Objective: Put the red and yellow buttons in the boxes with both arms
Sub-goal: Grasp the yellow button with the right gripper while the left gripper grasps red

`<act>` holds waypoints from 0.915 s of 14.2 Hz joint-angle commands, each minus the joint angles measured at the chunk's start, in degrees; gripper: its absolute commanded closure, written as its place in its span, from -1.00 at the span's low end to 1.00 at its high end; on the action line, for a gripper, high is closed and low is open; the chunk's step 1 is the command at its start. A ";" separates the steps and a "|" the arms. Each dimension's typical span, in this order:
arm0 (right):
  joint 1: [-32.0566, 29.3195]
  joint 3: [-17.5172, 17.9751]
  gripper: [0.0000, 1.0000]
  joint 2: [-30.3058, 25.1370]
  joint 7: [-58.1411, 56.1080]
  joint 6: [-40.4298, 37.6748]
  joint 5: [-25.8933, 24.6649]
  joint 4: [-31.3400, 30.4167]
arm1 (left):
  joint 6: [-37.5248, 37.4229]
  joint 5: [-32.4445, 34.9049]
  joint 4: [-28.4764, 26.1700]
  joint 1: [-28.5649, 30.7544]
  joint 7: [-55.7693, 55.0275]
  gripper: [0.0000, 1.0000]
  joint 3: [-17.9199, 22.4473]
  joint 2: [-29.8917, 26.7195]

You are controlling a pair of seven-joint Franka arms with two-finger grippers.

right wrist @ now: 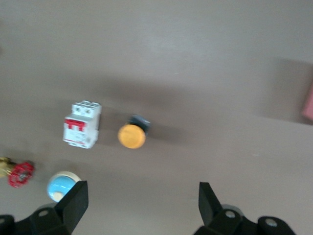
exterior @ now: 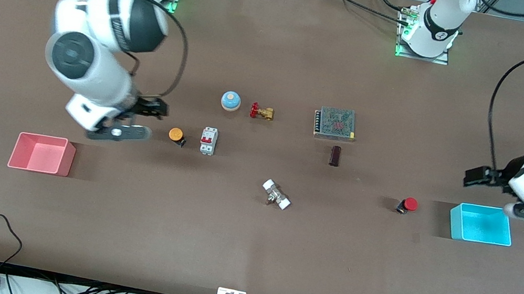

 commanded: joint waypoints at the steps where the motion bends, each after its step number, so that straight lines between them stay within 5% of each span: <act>1: 1.22 -0.54 -1.00 4.22 4.25 3.14 1.81 1.04 | 2.79 -1.54 0.80 -0.78 0.03 -1.00 -0.78 4.38; 13: -0.01 -0.71 -1.00 13.64 13.23 9.65 4.77 0.96 | 14.22 -1.89 0.62 -3.07 -0.67 -1.00 -1.04 18.98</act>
